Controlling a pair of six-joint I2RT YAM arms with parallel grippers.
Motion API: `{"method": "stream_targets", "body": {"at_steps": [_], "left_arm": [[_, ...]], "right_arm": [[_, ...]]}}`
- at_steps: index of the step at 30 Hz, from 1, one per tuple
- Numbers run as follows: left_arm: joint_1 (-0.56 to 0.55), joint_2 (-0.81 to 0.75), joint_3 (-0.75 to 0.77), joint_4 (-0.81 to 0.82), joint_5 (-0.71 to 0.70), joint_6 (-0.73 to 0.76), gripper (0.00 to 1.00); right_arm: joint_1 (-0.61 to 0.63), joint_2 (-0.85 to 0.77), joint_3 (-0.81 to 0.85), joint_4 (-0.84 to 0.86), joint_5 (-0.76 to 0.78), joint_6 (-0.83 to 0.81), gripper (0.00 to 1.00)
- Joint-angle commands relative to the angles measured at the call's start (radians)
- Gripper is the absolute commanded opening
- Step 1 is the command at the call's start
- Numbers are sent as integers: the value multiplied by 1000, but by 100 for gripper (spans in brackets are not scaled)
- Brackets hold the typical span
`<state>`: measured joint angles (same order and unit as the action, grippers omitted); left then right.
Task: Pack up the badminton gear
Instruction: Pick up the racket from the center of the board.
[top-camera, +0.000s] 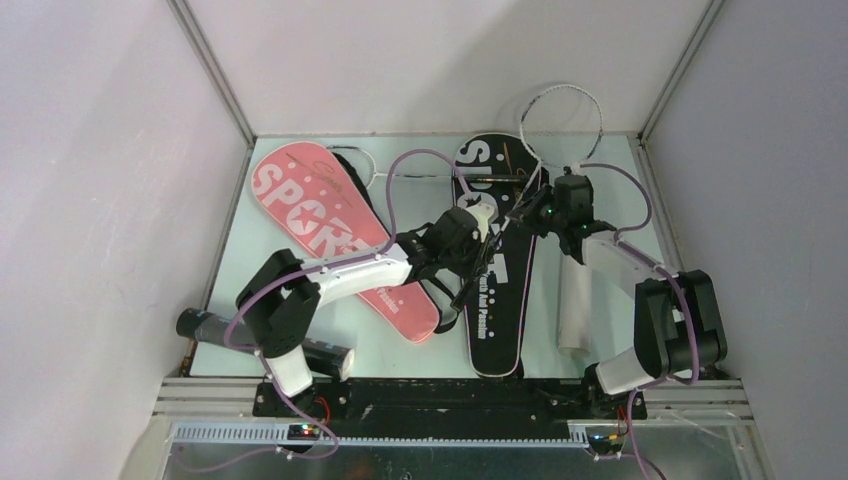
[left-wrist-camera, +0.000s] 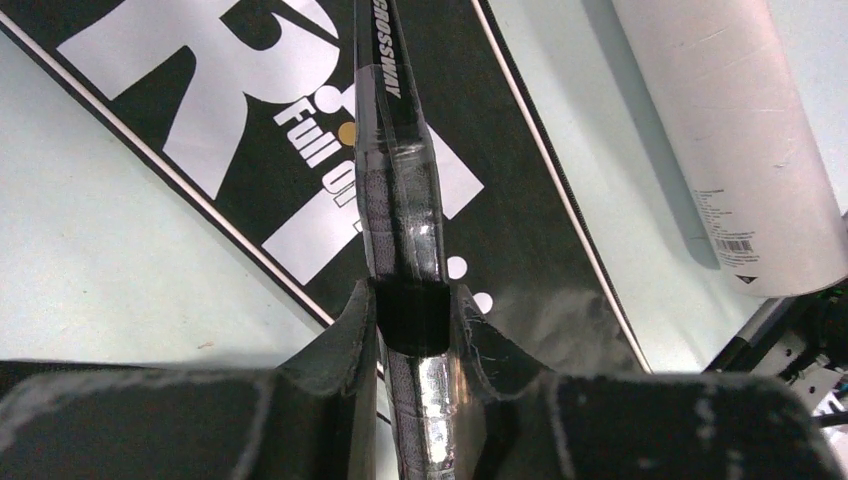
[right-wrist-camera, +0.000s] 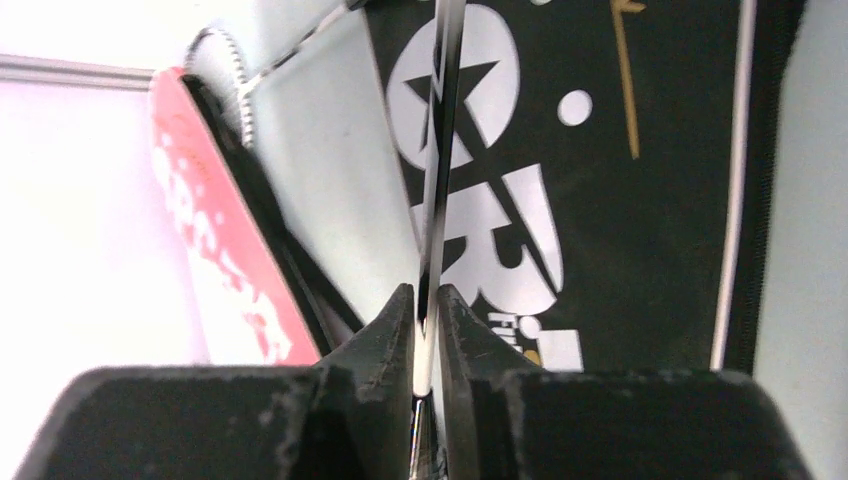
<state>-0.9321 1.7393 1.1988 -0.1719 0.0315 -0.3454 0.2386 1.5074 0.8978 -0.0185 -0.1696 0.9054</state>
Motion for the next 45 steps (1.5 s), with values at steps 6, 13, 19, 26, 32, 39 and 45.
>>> {"method": "stream_targets", "body": {"at_steps": [6, 13, 19, 26, 32, 39, 45], "left_arm": [[-7, -109, -37, 193, 95, -56, 0], [-7, -159, -110, 316, 130, -75, 0], [-7, -190, -162, 414, 156, -97, 0], [-7, -199, -176, 413, 136, -110, 0], [-7, -221, -202, 434, 78, -165, 0], [-7, -249, -219, 453, 13, -220, 0], [-6, -249, -228, 446, -21, -236, 0]], "right_arm": [[-34, -45, -162, 549, -295, 19, 24], [-42, -10, -169, 622, -360, 33, 27], [-54, 52, -174, 694, -440, 113, 33], [-72, 61, -227, 792, -436, 152, 5], [-86, 38, -231, 805, -449, 204, 44], [-85, -17, -297, 808, -376, 193, 49], [-89, -64, -342, 788, -307, 216, 54]]}}
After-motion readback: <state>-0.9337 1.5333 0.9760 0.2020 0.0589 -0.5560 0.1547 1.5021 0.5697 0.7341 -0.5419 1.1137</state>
